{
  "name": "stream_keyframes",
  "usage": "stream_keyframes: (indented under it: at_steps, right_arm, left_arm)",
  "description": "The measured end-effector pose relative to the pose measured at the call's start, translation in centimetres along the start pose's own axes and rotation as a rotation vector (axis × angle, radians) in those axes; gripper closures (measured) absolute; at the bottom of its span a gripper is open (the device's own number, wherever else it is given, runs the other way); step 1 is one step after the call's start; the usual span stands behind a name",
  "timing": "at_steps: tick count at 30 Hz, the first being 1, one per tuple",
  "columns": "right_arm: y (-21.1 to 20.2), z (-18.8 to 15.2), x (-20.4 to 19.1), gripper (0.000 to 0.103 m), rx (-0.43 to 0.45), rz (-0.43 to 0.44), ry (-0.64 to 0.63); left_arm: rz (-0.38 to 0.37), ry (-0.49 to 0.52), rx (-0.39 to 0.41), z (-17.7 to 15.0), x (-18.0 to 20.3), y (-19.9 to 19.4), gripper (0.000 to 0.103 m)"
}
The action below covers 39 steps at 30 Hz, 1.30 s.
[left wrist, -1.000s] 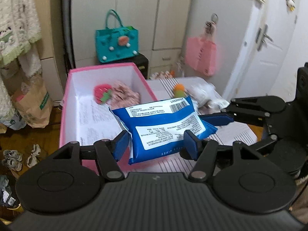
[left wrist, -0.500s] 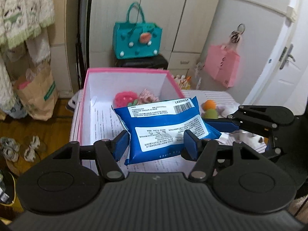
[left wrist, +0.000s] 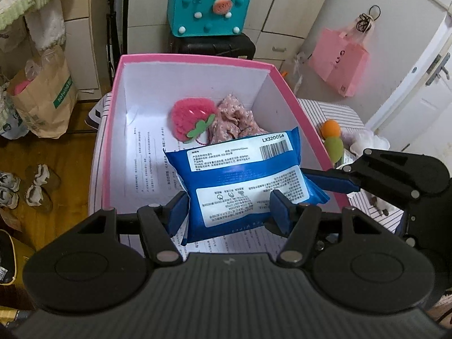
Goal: Organize soft objects
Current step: 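Lower the wipes pack into the box and open the left tool, then move the open left tool from the box toward the white cat plush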
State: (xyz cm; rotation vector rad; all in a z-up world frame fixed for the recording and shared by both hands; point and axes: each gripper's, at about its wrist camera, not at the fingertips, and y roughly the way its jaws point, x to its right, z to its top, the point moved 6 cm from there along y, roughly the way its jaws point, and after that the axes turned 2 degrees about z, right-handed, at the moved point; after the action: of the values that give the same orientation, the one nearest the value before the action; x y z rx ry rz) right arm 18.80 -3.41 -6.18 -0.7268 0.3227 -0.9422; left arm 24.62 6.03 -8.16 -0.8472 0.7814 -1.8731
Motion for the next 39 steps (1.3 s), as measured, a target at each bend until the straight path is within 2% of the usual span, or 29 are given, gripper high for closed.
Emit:
stream_keyframes:
  at_steps: [4, 7, 10, 13, 19, 23, 29, 35, 39]
  right_arm:
    - [0.9, -0.1, 0.1, 0.053, -0.034, -0.041, -0.011]
    - [1.0, -0.5, -0.3, 0.053, -0.035, -0.086, -0.049]
    - [0.5, -0.5, -0.6, 0.053, -0.024, -0.093, -0.067]
    - [-0.6, -0.3, -0.5, 0.053, -0.004, -0.075, -0.062]
    - [-3.5, -0.6, 0.0, 0.053, 0.028, 0.018, 0.010]
    - [-5.8, -0.6, 0.3, 0.053, 0.065, 0.005, 0.018]
    - [-8.8, -0.4, 0.5, 0.053, 0.104, 0.035, 0.036]
    - [-11.9, -0.6, -0.5, 0.052, 0.127, 0.091, 0.043]
    - [-13.8, -1.4, -1.5, 0.050, 0.127, 0.128, 0.040]
  left_arm:
    - [0.009, 0.005, -0.015, 0.0, 0.1, 1.1, 0.039]
    - [0.009, -0.029, -0.029, -0.1, -0.3, 1.9, 0.036]
    - [0.008, -0.034, -0.028, -0.3, -0.2, 1.7, 0.036]
    - [0.025, 0.011, -0.001, -0.4, 0.6, 0.7, 0.036]
    - [0.028, 0.071, 0.021, -0.6, 2.0, -2.1, 0.036]
    - [0.088, 0.123, 0.050, -1.0, 2.5, -4.3, 0.036]
    - [0.125, 0.163, 0.061, -1.7, 3.2, -7.6, 0.036]
    - [0.142, 0.205, 0.077, -2.8, 4.7, -11.2, 0.031]
    - [0.180, 0.264, 0.068, -4.3, 5.6, -13.1, 0.031]
